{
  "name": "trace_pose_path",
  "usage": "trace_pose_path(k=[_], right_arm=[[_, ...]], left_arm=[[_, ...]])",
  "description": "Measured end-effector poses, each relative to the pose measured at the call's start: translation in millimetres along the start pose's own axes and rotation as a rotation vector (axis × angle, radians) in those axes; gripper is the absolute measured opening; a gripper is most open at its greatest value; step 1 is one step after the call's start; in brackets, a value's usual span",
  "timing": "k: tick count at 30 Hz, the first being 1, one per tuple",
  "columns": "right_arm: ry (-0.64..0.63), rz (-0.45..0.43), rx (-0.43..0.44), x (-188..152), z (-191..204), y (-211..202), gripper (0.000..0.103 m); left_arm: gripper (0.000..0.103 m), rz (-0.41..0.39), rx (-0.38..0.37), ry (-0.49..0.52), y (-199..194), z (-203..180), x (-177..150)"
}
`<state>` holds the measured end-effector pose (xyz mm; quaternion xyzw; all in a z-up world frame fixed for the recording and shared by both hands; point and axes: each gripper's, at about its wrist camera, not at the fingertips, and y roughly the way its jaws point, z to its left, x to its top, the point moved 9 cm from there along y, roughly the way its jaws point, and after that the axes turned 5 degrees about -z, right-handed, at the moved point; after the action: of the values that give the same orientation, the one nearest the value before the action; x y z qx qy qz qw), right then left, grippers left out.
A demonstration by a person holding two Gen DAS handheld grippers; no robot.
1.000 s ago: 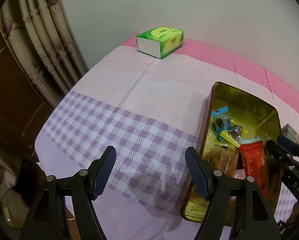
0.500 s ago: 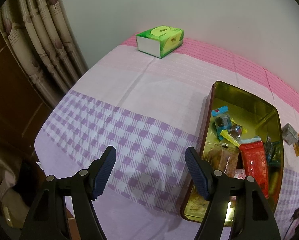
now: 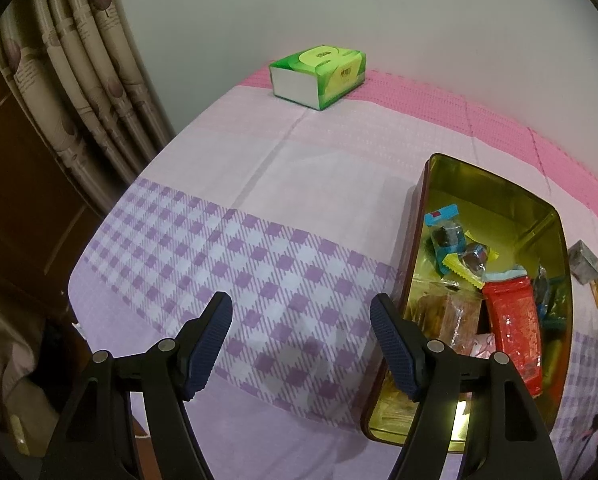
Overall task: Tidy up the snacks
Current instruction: 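Move the right gripper to the orange snack bag and grasp it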
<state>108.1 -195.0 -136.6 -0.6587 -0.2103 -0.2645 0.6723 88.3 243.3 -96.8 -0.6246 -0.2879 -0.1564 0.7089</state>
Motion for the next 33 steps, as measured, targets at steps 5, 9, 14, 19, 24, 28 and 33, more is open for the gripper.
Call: trace_pose_path(k=[5,9,14,19,24,28,33], right_arm=[[-0.069,-0.023,-0.025,6,-7,11,0.073],[-0.127,-0.023,-0.024,13,-11,24,0.076],[-0.176,-0.015,0.006,18,-11,39,0.074],[-0.213,-0.031,0.055,18,-3,43,0.060],[-0.166,-0.030,0.101,18,0,41,0.040],[-0.139,-0.044,0.097,13,-4,36,0.038],[-0.087,-0.059,0.047,8,-29,31,0.037]], left_arm=[[0.072,0.001,-0.011,-0.005,0,-1,0],[0.072,-0.004,-0.015,0.004,2,-3,-1],[0.072,-0.005,-0.034,0.016,1,-11,-3],[0.072,0.009,-0.040,0.035,-1,-22,-6],[0.072,0.013,-0.072,0.048,-9,-42,-1],[0.072,0.005,-0.123,0.073,-18,-73,7],[0.072,-0.015,-0.182,0.141,-27,-126,14]])
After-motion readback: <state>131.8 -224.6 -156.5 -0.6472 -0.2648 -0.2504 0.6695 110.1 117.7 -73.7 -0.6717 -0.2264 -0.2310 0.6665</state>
